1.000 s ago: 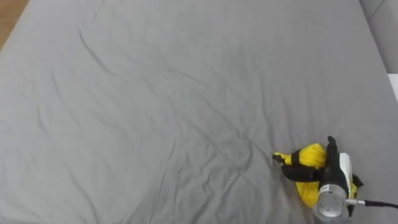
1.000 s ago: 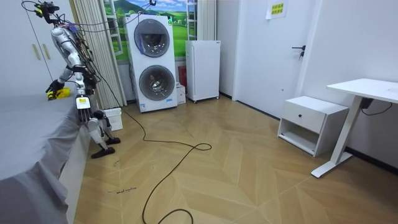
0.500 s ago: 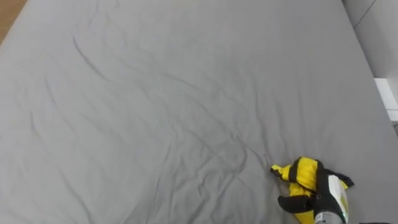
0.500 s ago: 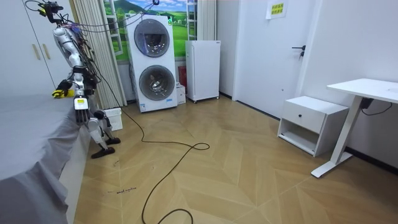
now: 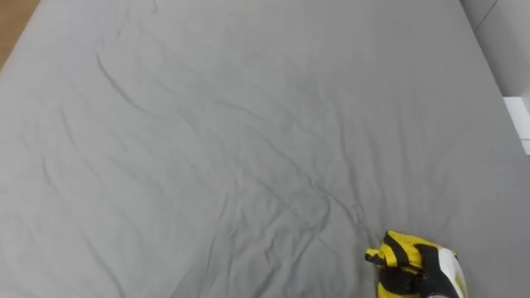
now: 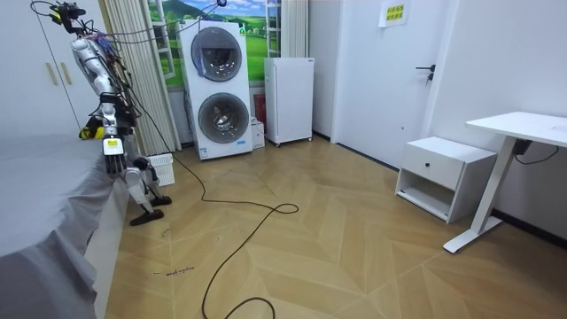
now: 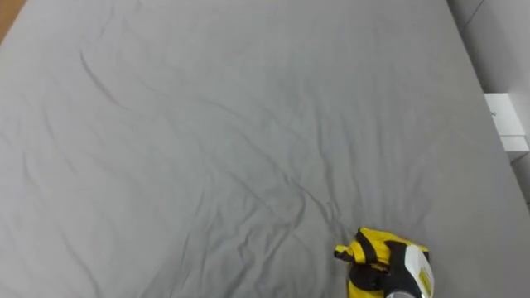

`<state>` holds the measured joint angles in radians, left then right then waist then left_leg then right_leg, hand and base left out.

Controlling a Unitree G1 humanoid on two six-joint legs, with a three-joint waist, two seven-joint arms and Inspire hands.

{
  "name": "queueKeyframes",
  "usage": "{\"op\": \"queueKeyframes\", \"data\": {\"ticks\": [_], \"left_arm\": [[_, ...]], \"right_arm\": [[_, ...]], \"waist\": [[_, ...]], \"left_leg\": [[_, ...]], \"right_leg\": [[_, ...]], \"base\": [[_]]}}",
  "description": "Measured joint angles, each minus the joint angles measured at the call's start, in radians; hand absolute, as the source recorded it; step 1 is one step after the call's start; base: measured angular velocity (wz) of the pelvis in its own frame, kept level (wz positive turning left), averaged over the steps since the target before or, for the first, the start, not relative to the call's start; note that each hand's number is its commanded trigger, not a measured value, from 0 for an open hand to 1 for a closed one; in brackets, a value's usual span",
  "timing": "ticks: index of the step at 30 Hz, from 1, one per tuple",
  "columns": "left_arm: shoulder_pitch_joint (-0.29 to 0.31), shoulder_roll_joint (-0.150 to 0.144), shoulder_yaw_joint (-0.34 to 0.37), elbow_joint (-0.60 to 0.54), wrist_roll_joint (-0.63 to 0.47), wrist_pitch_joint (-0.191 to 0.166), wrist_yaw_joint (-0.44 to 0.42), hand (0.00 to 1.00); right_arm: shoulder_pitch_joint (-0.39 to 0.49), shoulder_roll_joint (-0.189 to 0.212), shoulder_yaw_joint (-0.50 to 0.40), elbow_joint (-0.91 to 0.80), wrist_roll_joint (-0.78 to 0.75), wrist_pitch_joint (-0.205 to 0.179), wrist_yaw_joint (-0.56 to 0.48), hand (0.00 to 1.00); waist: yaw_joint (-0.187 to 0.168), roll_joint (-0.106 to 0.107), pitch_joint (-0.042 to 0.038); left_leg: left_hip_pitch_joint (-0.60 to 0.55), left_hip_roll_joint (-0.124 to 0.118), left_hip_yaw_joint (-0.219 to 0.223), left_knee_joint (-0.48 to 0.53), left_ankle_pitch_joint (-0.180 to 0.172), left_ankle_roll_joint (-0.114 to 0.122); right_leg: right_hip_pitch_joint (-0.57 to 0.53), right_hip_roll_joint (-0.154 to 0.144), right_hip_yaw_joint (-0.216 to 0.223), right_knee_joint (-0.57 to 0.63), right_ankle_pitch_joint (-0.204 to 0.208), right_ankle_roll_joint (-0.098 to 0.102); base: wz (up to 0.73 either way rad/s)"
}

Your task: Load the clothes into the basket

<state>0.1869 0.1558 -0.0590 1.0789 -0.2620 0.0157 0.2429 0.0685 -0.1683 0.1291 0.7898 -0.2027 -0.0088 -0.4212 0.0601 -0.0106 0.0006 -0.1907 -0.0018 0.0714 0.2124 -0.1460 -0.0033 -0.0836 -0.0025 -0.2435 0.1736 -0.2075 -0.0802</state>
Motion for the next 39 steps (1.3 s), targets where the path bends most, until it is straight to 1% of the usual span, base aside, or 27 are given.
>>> {"op": "queueKeyframes", "data": {"ticks": [2,3,5,6,9,10,14,16,17,18,20,21,22,24,25,27,29,31,34,35,37,39], "left_arm": [[0.003,0.000,0.008,-0.003,0.006,0.000,0.000,0.00],[0.006,0.000,0.018,-0.008,0.009,0.001,0.000,0.00],[0.011,0.000,0.036,-0.030,0.009,0.001,0.000,0.00],[0.015,0.000,0.045,-0.054,0.010,0.002,0.000,0.00],[0.023,-0.001,0.060,-0.098,0.030,0.002,-0.011,0.00],[0.028,-0.001,0.066,-0.097,0.040,0.009,-0.017,0.00],[0.053,-0.004,0.092,-0.100,0.041,0.009,-0.018,0.00],[0.057,-0.005,0.096,-0.100,0.039,0.012,-0.015,0.00],[0.058,-0.007,0.096,-0.100,0.040,0.014,-0.013,0.00],[0.056,-0.010,0.096,-0.100,0.040,0.016,-0.011,0.00],[0.059,-0.010,0.097,-0.100,0.040,0.022,-0.011,0.00],[0.061,-0.010,0.100,-0.099,0.040,0.028,-0.013,0.00],[0.064,-0.010,0.106,-0.098,0.041,0.036,-0.018,0.00],[0.074,-0.010,0.131,-0.098,0.042,0.044,-0.023,0.00],[0.084,-0.006,0.136,-0.099,0.042,0.046,-0.029,0.00],[0.089,0.000,0.135,-0.101,0.042,0.052,-0.033,0.00],[0.089,0.002,0.136,-0.105,0.063,0.069,-0.033,0.00],[0.089,0.005,0.137,-0.110,0.102,0.092,-0.036,0.00],[0.094,0.008,0.139,-0.107,0.118,0.106,-0.039,0.00],[0.094,0.008,0.139,-0.104,0.124,0.107,-0.039,0.00],[0.095,0.010,0.142,-0.097,0.148,0.111,-0.038,0.00],[0.094,0.013,0.147,-0.090,0.155,0.112,-0.039,0.00]], "right_arm": [[0.001,0.000,0.000,-0.024,0.000,0.010,0.015,1.00],[0.002,-0.001,-0.002,-0.046,0.000,0.013,0.026,1.00],[0.009,-0.005,-0.007,-0.112,0.000,0.020,0.033,1.00],[0.011,-0.009,-0.013,-0.162,0.000,0.022,0.033,1.00],[0.012,-0.022,-0.038,-0.246,-0.005,0.022,0.044,1.00],[0.011,-0.031,-0.047,-0.271,-0.007,0.023,0.052,1.00],[0.007,-0.042,-0.085,-0.342,0.000,0.025,0.059,1.00],[-0.002,-0.057,-0.093,-0.344,0.003,0.024,0.061,1.00],[-0.002,-0.058,-0.101,-0.346,0.005,0.024,0.062,1.00],[-0.002,-0.061,-0.119,-0.351,0.010,0.025,0.064,1.00],[-0.001,-0.064,-0.149,-0.354,0.023,0.025,0.064,1.00],[0.000,-0.065,-0.167,-0.354,0.031,0.032,0.062,1.00],[0.002,-0.065,-0.185,-0.354,0.037,0.034,0.062,1.00],[0.003,-0.065,-0.208,-0.354,0.045,0.037,0.063,1.00],[0.003,-0.065,-0.222,-0.354,0.051,0.042,0.063,1.00],[0.003,-0.066,-0.245,-0.352,0.054,0.045,0.062,1.00],[0.007,-0.067,-0.264,-0.342,0.054,0.046,0.062,1.00],[0.037,-0.067,-0.284,-0.334,0.054,0.050,0.062,1.00],[0.081,-0.066,-0.305,-0.316,0.080,0.055,0.063,1.00],[0.085,-0.066,-0.311,-0.306,0.082,0.055,0.062,1.00],[0.100,-0.066,-0.322,-0.286,0.093,0.057,0.055,1.00],[0.092,-0.066,-0.325,-0.248,0.098,0.051,0.048,1.00]], "waist": [[-0.002,-0.006,0.0023],[-0.003,-0.011,0.0047],[-0.007,-0.016,0.0043],[-0.010,-0.020,0.0060],[-0.018,-0.026,0.0051],[-0.019,-0.026,0.0051],[-0.028,-0.029,0.0064],[-0.033,-0.031,0.0064],[-0.036,-0.032,0.0057],[-0.043,-0.033,0.0063],[-0.056,-0.035,0.0077],[-0.057,-0.038,0.0069],[-0.058,-0.041,0.0077],[-0.066,-0.048,0.0092],[-0.079,-0.053,0.0054],[-0.096,-0.055,0.0049],[-0.109,-0.054,0.0045],[-0.114,-0.053,0.0041],[-0.117,-0.053,0.0047],[-0.119,-0.054,0.0050],[-0.121,-0.054,0.0057],[-0.127,-0.055,0.0061]], "left_leg": [[0.022,0.000,0.007,-0.016,0.001,-0.001],[0.036,0.000,0.008,-0.021,0.001,-0.001],[0.049,0.000,0.009,-0.029,0.001,-0.001],[0.054,0.000,0.009,-0.031,0.001,-0.001],[0.077,0.000,0.010,-0.035,0.001,-0.001],[0.092,-0.001,0.010,-0.041,0.001,-0.001],[0.130,-0.004,0.013,-0.047,0.001,-0.001],[0.153,-0.006,0.013,-0.047,0.001,-0.001],[0.155,-0.007,0.012,-0.047,0.001,-0.001],[0.158,-0.008,0.012,-0.047,0.001,-0.001],[0.167,-0.011,0.015,-0.048,0.003,0.002],[0.176,-0.011,0.024,-0.048,0.003,0.002],[0.186,-0.010,0.034,-0.048,0.003,0.003],[0.199,-0.009,0.046,-0.047,0.003,0.003],[0.203,-0.009,0.056,-0.046,0.002,0.003],[0.203,-0.008,0.060,-0.045,0.001,0.006],[0.203,-0.009,0.061,-0.045,0.000,0.007],[0.205,-0.008,0.073,-0.044,-0.003,0.011],[0.210,-0.007,0.097,-0.046,-0.003,0.012],[0.210,-0.007,0.102,-0.046,-0.003,0.012],[0.201,-0.002,0.133,-0.046,-0.003,0.012],[0.193,0.002,0.146,-0.046,-0.003,0.011]], "right_leg": [[0.017,0.000,-0.001,0.000,0.000,0.000],[0.030,0.000,-0.007,-0.001,0.000,0.000],[0.038,0.000,-0.005,-0.001,0.000,0.000],[0.042,0.000,-0.005,-0.002,0.000,0.000],[0.065,-0.001,-0.003,-0.003,0.002,0.004],[0.076,-0.001,-0.002,-0.003,0.002,0.004],[0.103,-0.003,0.017,-0.004,0.000,0.007],[0.121,-0.005,0.027,-0.006,-0.002,0.011],[0.123,-0.006,0.031,-0.005,-0.003,0.013],[0.126,-0.006,0.046,-0.006,-0.004,0.014],[0.137,-0.007,0.057,-0.008,-0.006,0.015],[0.139,-0.006,0.080,-0.007,-0.010,0.015],[0.143,-0.006,0.092,-0.005,-0.010,0.016],[0.152,-0.007,0.102,-0.004,-0.010,0.016],[0.155,-0.007,0.104,-0.004,-0.011,0.017],[0.154,-0.007,0.107,-0.004,-0.010,0.019],[0.152,-0.006,0.112,-0.003,-0.008,0.021],[0.150,-0.008,0.117,-0.003,-0.008,0.022],[0.150,-0.009,0.131,-0.004,-0.007,0.023],[0.149,-0.009,0.135,-0.003,-0.007,0.024],[0.127,-0.006,0.158,0.003,-0.006,0.024],[0.109,-0.004,0.169,0.013,-0.006,0.023]], "base": [[-0.11],[-0.08],[-0.02],[0.00],[0.00],[0.00],[-0.06],[-0.10],[0.00],[0.00],[-0.09],[-0.25],[-0.29],[-0.19],[-0.08],[-0.02],[-0.05],[-0.09],[-0.14],[-0.18],[-0.28],[-0.22]]}}
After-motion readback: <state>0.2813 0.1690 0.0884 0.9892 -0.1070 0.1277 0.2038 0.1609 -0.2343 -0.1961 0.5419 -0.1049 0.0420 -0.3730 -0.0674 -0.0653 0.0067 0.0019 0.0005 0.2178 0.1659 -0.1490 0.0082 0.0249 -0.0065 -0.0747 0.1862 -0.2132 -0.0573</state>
